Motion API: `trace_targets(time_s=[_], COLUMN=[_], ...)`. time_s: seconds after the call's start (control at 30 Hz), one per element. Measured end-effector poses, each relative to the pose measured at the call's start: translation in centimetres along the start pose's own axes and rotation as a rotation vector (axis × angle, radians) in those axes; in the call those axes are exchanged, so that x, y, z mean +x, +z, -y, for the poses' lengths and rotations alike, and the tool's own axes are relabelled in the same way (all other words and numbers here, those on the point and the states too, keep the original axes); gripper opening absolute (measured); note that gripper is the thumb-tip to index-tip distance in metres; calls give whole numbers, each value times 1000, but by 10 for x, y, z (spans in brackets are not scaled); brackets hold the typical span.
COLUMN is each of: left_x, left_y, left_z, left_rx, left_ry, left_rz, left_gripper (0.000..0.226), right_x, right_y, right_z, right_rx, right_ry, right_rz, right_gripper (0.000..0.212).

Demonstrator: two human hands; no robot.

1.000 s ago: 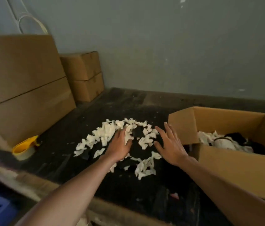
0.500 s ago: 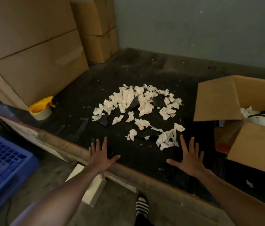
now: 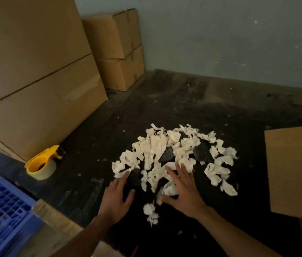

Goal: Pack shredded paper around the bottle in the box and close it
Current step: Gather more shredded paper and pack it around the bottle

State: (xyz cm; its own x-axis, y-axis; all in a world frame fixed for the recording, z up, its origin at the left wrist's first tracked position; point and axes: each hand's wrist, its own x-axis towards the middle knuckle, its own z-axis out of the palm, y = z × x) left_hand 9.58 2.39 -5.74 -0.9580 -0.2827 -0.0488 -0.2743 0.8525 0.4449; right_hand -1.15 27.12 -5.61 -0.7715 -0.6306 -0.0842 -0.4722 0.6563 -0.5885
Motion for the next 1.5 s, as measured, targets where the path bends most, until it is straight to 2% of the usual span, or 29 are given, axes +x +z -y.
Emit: trace_targets(time_s=[0.07, 0.1, 0.17, 0.2, 0.3, 0.4, 0.47, 0.53, 0.63, 0.7, 0.77, 0.83, 0.9, 1.0, 1.07, 1.2, 1.27, 1.37, 1.43, 1.5], left_x=[19, 29, 53, 67, 118, 169, 193, 208, 209, 203, 195, 196, 211, 238, 248, 247, 239, 227, 218, 213], left_y=[-10, -13, -15, -16, -13, -8, -5, -2, -6, -13, -22, -23, -12, 9, 22, 30, 33, 37, 40, 40], left_z=[8, 16, 30, 36, 51, 42, 17, -8, -28, -27, -23, -22, -23, -31, -30, -18, -12, -9, -11, -13], left_rx=[-22, -39, -109, -153, -215, -256, -314, -414, -439, -249, 8, 181, 278, 315, 348, 331, 265, 300, 323, 327], left_ry=[-40, -94, -247, -319, -441, -395, -347, -310, -162, 3, 217, 413, 556, 622, 624, 662, 695, 768, 777, 771], left_rz=[-167, -204, -187, -154, -33, 78, 136, 216, 324, 321, 275, 320, 433, 532, 512, 345, 249, 154, 130, 132], left_gripper=[73, 73, 73, 73, 77, 83, 74, 65, 83, 96, 121, 141, 149, 152, 148, 128, 106, 71, 70, 69], right_x=[25, 39, 70, 85, 114, 130, 143, 152, 146, 132, 122, 121, 135, 160, 165, 154, 145, 130, 120, 114], right_y=[-27, -41, -71, -86, -124, -139, -133, -119, -108, -113, -124, -130, -126, -96, -65, -27, -23, -10, 0, 6], right_z=[-3, -12, -43, -63, -118, -139, -130, -111, -75, -62, -58, -58, -55, -57, -63, -73, -72, -69, -63, -62], right_rx=[82, 99, 83, 74, 131, 98, 61, 0, 93, 121, -50, -278, -349, -345, -365, -478, -459, -499, -551, -565], right_ry=[-22, 27, 245, 395, 773, 874, 824, 677, 466, 374, 325, 287, 198, 117, 104, 74, 40, -13, -15, -18], right_rz=[-217, -349, -544, -567, -387, -189, -118, -5, 175, 217, 258, 272, 284, 326, 332, 182, 116, -11, -69, -131], right_gripper=[81, 74, 68, 68, 72, 73, 70, 67, 65, 75, 88, 112, 132, 141, 136, 112, 97, 66, 51, 51])
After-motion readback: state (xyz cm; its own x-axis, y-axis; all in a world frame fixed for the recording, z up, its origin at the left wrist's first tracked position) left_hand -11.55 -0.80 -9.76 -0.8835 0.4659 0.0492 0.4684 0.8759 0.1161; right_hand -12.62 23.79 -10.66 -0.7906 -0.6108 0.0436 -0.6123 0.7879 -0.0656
